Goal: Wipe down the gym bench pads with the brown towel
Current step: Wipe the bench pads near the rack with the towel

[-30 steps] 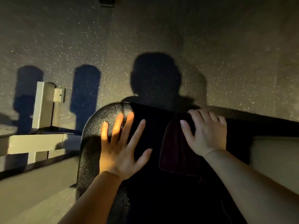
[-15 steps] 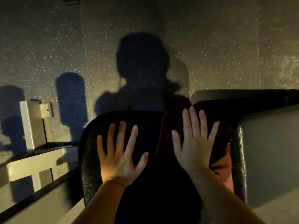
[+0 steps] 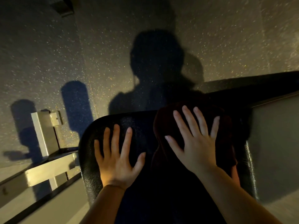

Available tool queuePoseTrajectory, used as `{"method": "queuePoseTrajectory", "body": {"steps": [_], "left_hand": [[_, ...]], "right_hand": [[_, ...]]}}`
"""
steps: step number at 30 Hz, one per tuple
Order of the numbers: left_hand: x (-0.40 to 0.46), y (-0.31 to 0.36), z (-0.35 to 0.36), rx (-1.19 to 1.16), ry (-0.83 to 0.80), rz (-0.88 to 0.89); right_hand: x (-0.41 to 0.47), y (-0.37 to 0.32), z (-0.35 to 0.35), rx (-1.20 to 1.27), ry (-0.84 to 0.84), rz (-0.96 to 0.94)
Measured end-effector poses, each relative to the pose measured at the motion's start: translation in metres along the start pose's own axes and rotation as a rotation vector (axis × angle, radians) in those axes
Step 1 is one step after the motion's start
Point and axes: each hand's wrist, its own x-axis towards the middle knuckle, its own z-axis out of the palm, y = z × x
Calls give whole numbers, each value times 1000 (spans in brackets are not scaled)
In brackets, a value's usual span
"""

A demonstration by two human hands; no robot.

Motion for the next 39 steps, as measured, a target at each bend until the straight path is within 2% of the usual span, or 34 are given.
{"method": "queuePoseTrajectory", "body": {"steps": [4, 8, 12, 16, 28, 35, 39], "left_hand": [[0, 3, -2, 6, 2, -25], [0, 4, -5, 8, -28, -19], [10, -3, -11, 8, 3, 128], [33, -10, -8, 65, 99, 263], [31, -14, 1, 19, 146, 287], [32, -14, 2, 31, 126, 299], [31, -13, 2, 25, 134, 277]], "right_hand": [[21, 29, -7, -48, -11, -114], [30, 35, -10, -50, -38, -109], [29, 34, -12, -65, -69, -106], [31, 34, -12, -103, -92, -110], [49, -7, -17, -130, -285, -61], [64, -37, -18, -113, -261, -156], [68, -34, -23, -46, -321, -205]]}}
